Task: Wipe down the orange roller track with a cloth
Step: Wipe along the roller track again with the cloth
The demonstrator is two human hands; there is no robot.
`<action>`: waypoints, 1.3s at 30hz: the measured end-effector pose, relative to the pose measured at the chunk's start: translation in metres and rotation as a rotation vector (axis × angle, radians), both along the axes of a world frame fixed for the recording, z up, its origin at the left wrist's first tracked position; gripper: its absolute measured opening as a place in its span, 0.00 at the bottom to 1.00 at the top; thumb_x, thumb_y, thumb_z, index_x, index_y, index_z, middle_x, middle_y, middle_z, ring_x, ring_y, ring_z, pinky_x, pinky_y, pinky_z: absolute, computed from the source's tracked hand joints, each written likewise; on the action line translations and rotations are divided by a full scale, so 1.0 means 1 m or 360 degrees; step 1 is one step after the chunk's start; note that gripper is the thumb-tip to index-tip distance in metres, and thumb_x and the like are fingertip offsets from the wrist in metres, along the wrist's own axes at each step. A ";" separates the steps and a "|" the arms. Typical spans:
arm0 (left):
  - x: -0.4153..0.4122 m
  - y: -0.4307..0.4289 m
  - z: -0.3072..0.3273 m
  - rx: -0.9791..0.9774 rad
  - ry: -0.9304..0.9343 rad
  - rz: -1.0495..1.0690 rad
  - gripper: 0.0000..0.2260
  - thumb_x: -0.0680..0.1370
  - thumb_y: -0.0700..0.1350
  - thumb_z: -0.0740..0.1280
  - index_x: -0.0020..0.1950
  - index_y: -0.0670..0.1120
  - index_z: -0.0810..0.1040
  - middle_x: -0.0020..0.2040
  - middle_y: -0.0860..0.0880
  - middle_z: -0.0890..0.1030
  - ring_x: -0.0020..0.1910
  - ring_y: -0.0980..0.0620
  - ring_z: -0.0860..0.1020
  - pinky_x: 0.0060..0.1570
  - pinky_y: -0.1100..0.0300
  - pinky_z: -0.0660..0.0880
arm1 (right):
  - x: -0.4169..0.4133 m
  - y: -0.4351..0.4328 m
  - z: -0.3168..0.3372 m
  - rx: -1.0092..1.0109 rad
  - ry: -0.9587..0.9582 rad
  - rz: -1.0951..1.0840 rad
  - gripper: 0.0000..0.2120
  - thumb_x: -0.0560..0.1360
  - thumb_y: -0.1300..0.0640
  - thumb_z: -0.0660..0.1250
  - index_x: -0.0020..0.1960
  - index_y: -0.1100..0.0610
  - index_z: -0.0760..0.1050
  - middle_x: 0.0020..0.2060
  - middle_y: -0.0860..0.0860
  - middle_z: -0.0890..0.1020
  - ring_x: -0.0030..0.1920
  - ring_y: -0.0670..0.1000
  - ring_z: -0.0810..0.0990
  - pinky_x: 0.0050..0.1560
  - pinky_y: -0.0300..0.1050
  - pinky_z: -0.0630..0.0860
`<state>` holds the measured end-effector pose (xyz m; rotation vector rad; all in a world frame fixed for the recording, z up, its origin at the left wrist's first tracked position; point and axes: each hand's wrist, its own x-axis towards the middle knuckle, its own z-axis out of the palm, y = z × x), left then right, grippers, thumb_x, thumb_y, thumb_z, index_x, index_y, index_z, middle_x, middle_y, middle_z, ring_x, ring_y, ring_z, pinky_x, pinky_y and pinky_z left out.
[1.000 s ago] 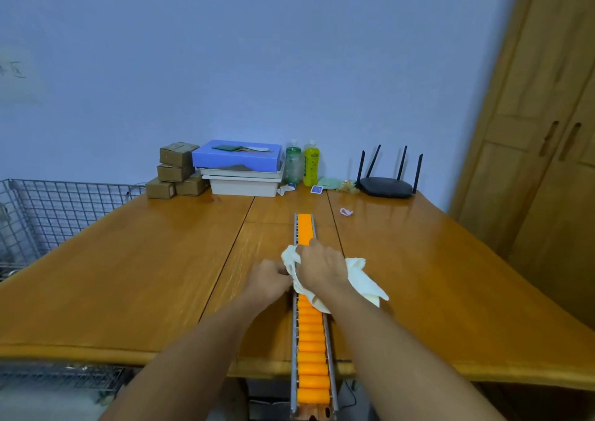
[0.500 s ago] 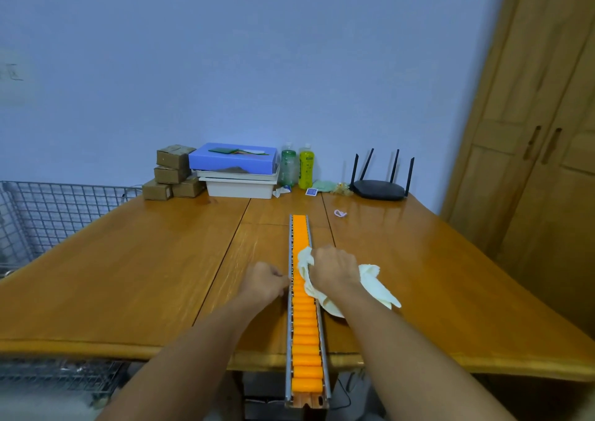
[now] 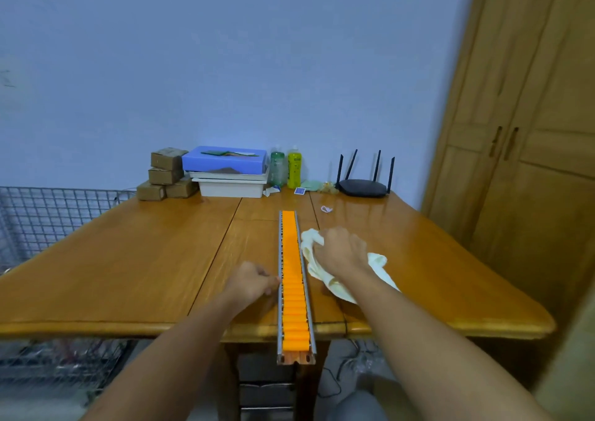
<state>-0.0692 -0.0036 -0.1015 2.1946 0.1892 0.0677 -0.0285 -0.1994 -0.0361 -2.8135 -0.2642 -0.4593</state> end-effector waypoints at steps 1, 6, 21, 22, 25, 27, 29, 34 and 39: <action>-0.003 -0.003 0.000 -0.0009 -0.0007 -0.0004 0.13 0.79 0.50 0.71 0.41 0.42 0.83 0.43 0.40 0.85 0.44 0.44 0.83 0.45 0.53 0.78 | -0.005 0.005 0.001 0.0022 -0.0003 0.0028 0.05 0.76 0.54 0.62 0.45 0.51 0.77 0.45 0.52 0.81 0.47 0.57 0.82 0.40 0.46 0.69; -0.020 -0.018 0.004 0.0067 -0.0014 0.0007 0.12 0.80 0.44 0.67 0.36 0.46 0.79 0.32 0.49 0.77 0.33 0.53 0.73 0.36 0.59 0.68 | -0.032 0.039 -0.004 -0.0043 -0.0053 0.0227 0.10 0.76 0.53 0.61 0.53 0.51 0.79 0.50 0.54 0.80 0.51 0.60 0.81 0.42 0.47 0.69; -0.025 -0.014 -0.004 0.0184 -0.0041 0.0001 0.14 0.77 0.35 0.64 0.32 0.44 0.73 0.29 0.49 0.69 0.29 0.53 0.64 0.31 0.59 0.59 | -0.041 0.046 -0.044 -0.0391 -0.0089 0.0334 0.15 0.81 0.51 0.62 0.65 0.54 0.76 0.57 0.55 0.77 0.54 0.59 0.80 0.44 0.48 0.71; -0.025 -0.014 -0.004 0.0183 -0.0038 -0.0004 0.13 0.78 0.36 0.65 0.33 0.43 0.75 0.29 0.49 0.70 0.30 0.53 0.65 0.32 0.58 0.60 | -0.042 0.044 -0.044 -0.0401 -0.0097 0.0338 0.15 0.81 0.51 0.62 0.66 0.54 0.75 0.57 0.55 0.77 0.54 0.59 0.80 0.44 0.48 0.71; -0.025 -0.014 -0.005 0.0190 -0.0054 -0.0034 0.13 0.79 0.40 0.66 0.35 0.43 0.80 0.29 0.49 0.72 0.31 0.52 0.67 0.34 0.57 0.63 | -0.044 0.039 -0.044 -0.0446 -0.0115 0.0325 0.15 0.81 0.52 0.62 0.65 0.54 0.75 0.57 0.55 0.77 0.54 0.59 0.80 0.43 0.48 0.69; -0.026 -0.016 -0.004 0.0196 -0.0059 -0.0033 0.14 0.81 0.42 0.66 0.35 0.44 0.80 0.29 0.50 0.73 0.31 0.53 0.68 0.34 0.57 0.65 | -0.046 0.035 -0.044 -0.0495 -0.0139 0.0300 0.13 0.81 0.52 0.62 0.63 0.54 0.76 0.56 0.55 0.78 0.52 0.58 0.80 0.41 0.48 0.68; -0.026 -0.019 -0.003 0.0212 -0.0057 -0.0009 0.15 0.81 0.44 0.66 0.35 0.45 0.79 0.29 0.50 0.73 0.30 0.53 0.69 0.34 0.57 0.66 | -0.047 0.030 -0.044 -0.0555 -0.0159 0.0272 0.11 0.81 0.54 0.62 0.61 0.54 0.76 0.54 0.54 0.78 0.50 0.57 0.80 0.40 0.48 0.68; -0.034 -0.025 -0.003 0.0211 -0.0038 0.0019 0.13 0.83 0.48 0.66 0.41 0.44 0.81 0.33 0.50 0.76 0.33 0.54 0.73 0.36 0.60 0.70 | -0.051 0.012 -0.040 -0.0652 -0.0149 0.0201 0.09 0.79 0.55 0.63 0.56 0.54 0.79 0.49 0.53 0.80 0.46 0.55 0.81 0.38 0.46 0.69; -0.049 -0.025 0.003 0.0193 -0.0012 -0.0040 0.10 0.82 0.46 0.67 0.46 0.42 0.83 0.37 0.49 0.79 0.37 0.54 0.76 0.39 0.59 0.72 | -0.056 -0.012 -0.031 -0.0613 -0.0096 0.0096 0.07 0.78 0.56 0.63 0.51 0.55 0.79 0.45 0.51 0.82 0.39 0.53 0.76 0.38 0.45 0.70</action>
